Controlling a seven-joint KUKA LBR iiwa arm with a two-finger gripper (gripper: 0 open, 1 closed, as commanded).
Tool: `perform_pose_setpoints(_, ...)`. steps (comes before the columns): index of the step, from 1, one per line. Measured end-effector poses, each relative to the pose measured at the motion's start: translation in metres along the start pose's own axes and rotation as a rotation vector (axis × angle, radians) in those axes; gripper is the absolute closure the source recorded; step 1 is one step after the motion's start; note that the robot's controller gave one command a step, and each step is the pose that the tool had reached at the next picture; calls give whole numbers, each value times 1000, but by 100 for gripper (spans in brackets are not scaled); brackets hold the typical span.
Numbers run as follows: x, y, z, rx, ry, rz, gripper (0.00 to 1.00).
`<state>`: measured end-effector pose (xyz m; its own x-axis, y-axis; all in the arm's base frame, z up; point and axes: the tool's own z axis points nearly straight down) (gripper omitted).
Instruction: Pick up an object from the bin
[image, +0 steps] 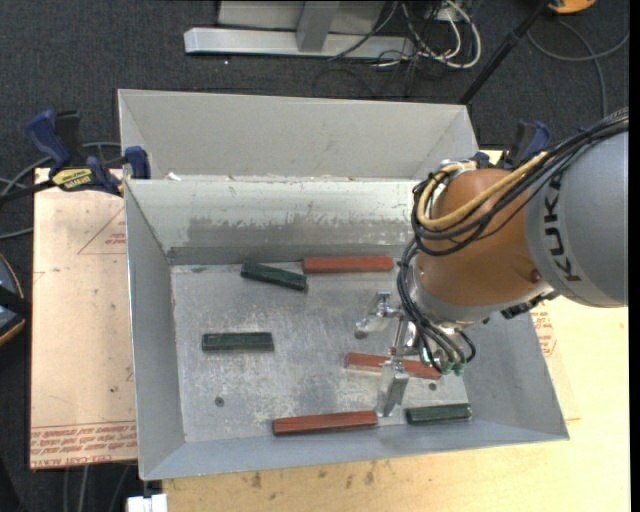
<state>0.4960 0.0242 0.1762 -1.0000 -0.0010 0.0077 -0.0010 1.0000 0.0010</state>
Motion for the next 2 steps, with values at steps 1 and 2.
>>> perform_pose_setpoints(1,-2,0,-4,0,-8,1,0)
perform_pose_setpoints(2,-36,-30,102,-1,-19,-29,100)
